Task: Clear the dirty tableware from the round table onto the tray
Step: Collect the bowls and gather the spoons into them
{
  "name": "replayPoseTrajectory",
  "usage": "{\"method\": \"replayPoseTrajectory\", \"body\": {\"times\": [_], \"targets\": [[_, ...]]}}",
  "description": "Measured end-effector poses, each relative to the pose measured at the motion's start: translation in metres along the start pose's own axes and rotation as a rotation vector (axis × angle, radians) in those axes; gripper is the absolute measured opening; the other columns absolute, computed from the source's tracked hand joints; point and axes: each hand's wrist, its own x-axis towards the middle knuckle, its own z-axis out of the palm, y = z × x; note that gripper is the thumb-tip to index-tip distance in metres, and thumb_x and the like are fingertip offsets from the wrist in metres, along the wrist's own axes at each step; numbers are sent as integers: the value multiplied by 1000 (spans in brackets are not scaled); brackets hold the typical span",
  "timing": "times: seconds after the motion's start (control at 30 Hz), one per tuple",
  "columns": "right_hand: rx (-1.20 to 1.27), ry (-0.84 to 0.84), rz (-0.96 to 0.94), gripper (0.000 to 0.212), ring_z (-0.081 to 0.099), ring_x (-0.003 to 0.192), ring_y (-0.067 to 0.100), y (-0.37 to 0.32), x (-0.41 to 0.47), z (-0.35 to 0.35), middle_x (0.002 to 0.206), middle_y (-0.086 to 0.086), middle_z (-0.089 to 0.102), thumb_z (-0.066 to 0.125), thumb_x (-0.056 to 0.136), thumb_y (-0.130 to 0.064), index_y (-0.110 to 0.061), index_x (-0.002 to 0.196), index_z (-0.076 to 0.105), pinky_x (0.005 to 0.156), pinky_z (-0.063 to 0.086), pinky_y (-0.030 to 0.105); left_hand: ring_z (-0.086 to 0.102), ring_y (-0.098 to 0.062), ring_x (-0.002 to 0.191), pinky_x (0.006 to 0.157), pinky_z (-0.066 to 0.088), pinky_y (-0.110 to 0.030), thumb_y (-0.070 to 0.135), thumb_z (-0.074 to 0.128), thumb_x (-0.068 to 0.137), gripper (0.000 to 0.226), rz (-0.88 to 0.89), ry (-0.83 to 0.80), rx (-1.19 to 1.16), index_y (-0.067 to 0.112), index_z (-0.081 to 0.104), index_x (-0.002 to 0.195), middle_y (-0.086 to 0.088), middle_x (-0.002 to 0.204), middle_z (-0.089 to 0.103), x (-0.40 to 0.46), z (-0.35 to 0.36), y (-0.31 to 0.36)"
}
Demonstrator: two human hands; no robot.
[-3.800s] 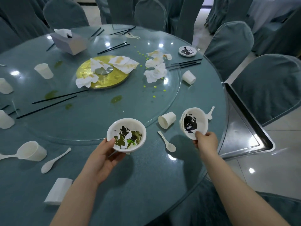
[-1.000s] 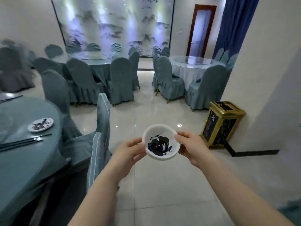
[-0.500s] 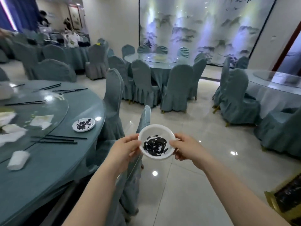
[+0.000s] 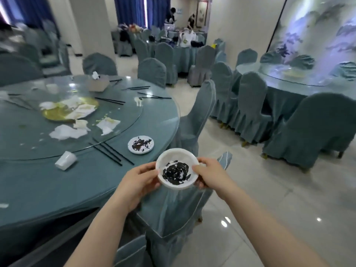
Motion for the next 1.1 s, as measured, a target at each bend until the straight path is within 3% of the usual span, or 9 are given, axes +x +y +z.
{"method": "replayPoseTrajectory", "body": {"times": [0.13,0.3,0.47,0.67,0.87,1.1], "targets": [[-19,-107,-35,20,48,36,12,-5,63,14,57,6,63,50,87,-10,-17,100,63,37,35,18,67,-12,71,71,53,-28,8,60,88,20,-10,150,-29,17,69,104,-2,84,72,27,-14,9],[19,-165,-11,19,48,37,12,-6,142,19,56,6,62,49,88,-11,-17,98,63,40,36,21,71,-18,70,59,57,-26,6,57,89,20,4,275,-104,13,67,104,-6,89,75,81,-24,21],[57,-146,91,14,46,37,10,9,210,0,51,3,59,48,92,-13,-16,97,60,39,34,21,71,-18,70,69,54,-31,7,52,93,20,-31,398,-107,15,66,106,-4,94,73,133,-17,16],[77,-236,220,12,38,33,8,31,302,-13,55,8,54,45,92,-11,-10,90,57,35,28,16,68,-21,83,76,50,-32,8,47,96,23,-88,513,-129,14,64,111,-6,102,70,177,3,3],[32,-287,306,13,41,37,12,56,398,4,56,11,55,44,92,-8,-3,95,55,35,28,16,68,-19,82,73,51,-30,11,46,97,22,-74,774,-192,17,65,107,-4,100,71,193,15,-4],[103,-275,315,18,48,44,17,74,448,51,58,12,59,47,94,-15,-1,102,57,36,35,18,72,-19,81,71,50,-31,13,49,96,21,-42,952,-248,18,66,106,-3,97,74,176,12,-15]]}}
